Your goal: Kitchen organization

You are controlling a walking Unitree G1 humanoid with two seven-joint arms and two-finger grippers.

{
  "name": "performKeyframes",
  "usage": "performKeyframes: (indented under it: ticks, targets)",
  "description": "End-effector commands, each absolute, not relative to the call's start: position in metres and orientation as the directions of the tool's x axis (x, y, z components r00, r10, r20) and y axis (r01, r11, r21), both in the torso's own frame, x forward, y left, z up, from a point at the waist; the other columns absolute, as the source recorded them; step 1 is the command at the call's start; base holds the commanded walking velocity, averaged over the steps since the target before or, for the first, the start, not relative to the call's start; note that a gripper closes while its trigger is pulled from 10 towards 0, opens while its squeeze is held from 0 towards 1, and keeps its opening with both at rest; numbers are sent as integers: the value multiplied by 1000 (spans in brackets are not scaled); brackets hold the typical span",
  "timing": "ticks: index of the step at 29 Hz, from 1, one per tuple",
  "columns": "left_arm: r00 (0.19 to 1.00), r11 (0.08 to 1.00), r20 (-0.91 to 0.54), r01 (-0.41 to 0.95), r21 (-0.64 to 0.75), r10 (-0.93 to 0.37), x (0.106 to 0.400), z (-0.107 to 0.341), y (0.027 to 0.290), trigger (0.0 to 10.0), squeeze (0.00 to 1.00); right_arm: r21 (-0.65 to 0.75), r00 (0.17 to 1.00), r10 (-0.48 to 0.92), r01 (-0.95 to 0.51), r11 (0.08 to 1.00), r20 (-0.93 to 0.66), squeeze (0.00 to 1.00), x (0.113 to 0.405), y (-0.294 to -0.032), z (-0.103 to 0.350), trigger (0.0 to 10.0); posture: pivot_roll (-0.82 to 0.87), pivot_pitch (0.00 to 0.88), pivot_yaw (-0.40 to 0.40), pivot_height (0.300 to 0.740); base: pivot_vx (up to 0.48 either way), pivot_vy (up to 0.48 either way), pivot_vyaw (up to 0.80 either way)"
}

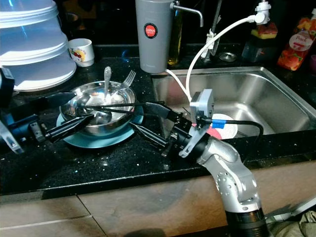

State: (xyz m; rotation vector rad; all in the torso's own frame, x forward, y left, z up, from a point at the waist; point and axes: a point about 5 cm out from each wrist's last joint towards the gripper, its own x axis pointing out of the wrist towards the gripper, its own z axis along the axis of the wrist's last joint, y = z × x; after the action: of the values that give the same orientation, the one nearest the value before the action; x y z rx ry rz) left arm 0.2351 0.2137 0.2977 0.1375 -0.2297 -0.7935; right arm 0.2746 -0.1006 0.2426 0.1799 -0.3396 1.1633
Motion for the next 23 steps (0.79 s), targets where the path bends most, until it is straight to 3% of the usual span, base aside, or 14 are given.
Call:
performKeyframes:
  ticks: [1, 17, 18, 19, 20, 23]
  targets:
    - [670, 684, 140, 700, 207, -729, 233, 295, 211, 10000, 0, -30, 340, 871, -927, 375, 355, 0, 272, -97, 242, 10000, 56, 98, -38, 740, 0, 0, 0]
    - [675, 685, 131, 696, 213, -726, 233, 295, 212, 10000, 0, -4, 356, 867, -925, 381, 350, 0, 274, -89, 239, 10000, 60, 104, -41, 740, 0, 0, 0]
    - [674, 685, 131, 697, 213, -727, 233, 295, 212, 10000, 0, 2, 357, 867, -925, 380, 348, 0, 275, -89, 238, 8902, 60, 106, -41, 740, 0, 0, 0]
    - [675, 685, 132, 696, 213, -726, 233, 295, 211, 10000, 0, 7, 360, 866, -924, 382, 347, 0, 275, -89, 238, 6235, 60, 104, -41, 740, 0, 0, 0]
    - [675, 686, 132, 696, 213, -726, 233, 295, 211, 10000, 0, 11, 364, 865, -923, 384, 347, 0, 276, -89, 238, 4745, 60, 104, -41, 740, 0, 0, 0]
    - [675, 686, 132, 696, 213, -726, 233, 295, 212, 10000, 0, 13, 366, 863, -922, 387, 348, 0, 276, -89, 238, 3333, 60, 104, -41, 740, 0, 0, 0]
